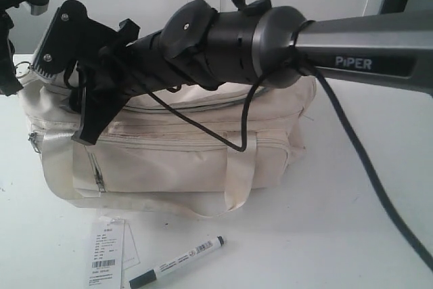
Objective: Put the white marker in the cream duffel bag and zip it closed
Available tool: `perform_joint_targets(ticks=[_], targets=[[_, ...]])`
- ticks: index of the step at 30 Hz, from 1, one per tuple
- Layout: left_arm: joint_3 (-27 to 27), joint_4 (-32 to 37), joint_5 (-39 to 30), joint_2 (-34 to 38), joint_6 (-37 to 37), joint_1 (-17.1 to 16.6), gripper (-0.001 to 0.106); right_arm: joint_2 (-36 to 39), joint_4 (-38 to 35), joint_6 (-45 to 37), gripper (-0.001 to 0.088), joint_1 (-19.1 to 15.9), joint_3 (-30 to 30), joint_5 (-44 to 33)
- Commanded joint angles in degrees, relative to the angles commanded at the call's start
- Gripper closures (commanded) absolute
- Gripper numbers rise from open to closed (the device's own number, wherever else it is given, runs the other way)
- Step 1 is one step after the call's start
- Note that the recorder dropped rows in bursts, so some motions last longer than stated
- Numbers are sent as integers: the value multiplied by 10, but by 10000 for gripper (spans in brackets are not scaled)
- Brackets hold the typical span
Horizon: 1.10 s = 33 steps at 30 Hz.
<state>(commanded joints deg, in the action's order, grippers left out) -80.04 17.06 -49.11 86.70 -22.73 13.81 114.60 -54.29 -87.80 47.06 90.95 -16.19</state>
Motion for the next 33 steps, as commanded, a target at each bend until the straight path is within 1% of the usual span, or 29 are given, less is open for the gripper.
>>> perform_joint_targets(ticks=[1, 2, 3, 4, 8, 9, 13, 23, 28, 30, 33], targets=[[0, 0, 0, 0, 0, 0, 1053, 3, 1, 0, 318, 0, 2, 0], [0, 0, 0, 0, 0, 0, 1053, 8, 1, 0, 339, 0, 4, 0], [0, 0, 0, 0, 0, 0, 1053, 9, 1, 0, 384, 0, 4, 0], [0, 0, 0, 0, 0, 0, 1053, 9, 1, 0, 455, 0, 4, 1], [0, 0, 5, 0, 0, 0, 1053, 8, 4, 0, 850, 0, 4, 1], [0, 0, 9, 0, 0, 0, 1053, 8, 4, 0, 864, 0, 4, 0], [0, 1, 33, 0, -1, 0, 1053, 8, 5, 0, 868, 0, 4, -6], [0, 23, 133, 13, -1, 0, 1053, 0, 8, 0, 868, 3, 4, -24], [0, 44, 183, 20, 5, -1, 1053, -2, 23, 0, 868, 3, 4, -35], [0, 40, 208, 20, 11, -13, 1053, -2, 24, 0, 868, 3, 4, -34], [0, 39, 228, 20, 13, -31, 1053, -2, 25, -6, 868, 3, 4, -34]])
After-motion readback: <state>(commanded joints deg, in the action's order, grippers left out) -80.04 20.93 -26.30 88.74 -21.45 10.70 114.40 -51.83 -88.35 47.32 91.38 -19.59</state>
